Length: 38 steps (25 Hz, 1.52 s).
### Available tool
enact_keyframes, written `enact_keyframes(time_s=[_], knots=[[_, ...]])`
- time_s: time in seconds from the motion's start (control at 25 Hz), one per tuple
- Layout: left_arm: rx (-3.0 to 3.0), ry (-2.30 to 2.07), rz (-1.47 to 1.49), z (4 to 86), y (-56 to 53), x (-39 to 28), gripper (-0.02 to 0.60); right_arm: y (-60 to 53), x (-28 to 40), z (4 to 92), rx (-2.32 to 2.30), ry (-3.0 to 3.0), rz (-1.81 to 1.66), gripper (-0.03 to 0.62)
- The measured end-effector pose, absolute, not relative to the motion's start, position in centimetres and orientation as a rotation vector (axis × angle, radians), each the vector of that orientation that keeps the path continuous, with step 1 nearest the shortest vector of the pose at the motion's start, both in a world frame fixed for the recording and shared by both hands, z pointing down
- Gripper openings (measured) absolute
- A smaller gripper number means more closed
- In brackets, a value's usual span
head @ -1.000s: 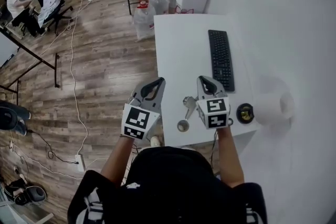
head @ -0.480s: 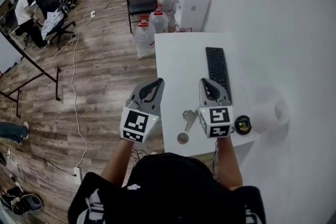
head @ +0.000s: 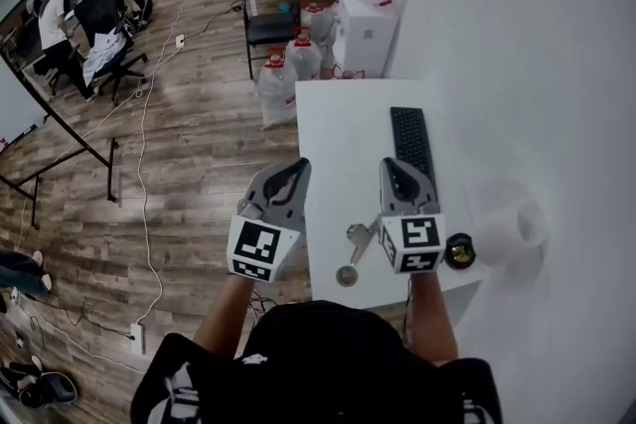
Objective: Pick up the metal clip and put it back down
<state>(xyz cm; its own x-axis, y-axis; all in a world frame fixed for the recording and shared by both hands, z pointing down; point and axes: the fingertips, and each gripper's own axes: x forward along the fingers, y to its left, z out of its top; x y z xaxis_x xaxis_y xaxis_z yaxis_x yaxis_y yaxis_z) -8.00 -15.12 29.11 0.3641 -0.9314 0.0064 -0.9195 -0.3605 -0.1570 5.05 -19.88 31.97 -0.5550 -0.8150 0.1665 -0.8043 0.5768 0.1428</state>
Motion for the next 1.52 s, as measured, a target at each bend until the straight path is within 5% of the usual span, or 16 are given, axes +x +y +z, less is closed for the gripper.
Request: enact_keyframes(time_s=[1.52], knots=[[-2.488,1.759,-0.103,29.9,-15.9,-8.2,0.025,-20.5,5.0,33.2,1.304,-2.601,-0.083,0.034]])
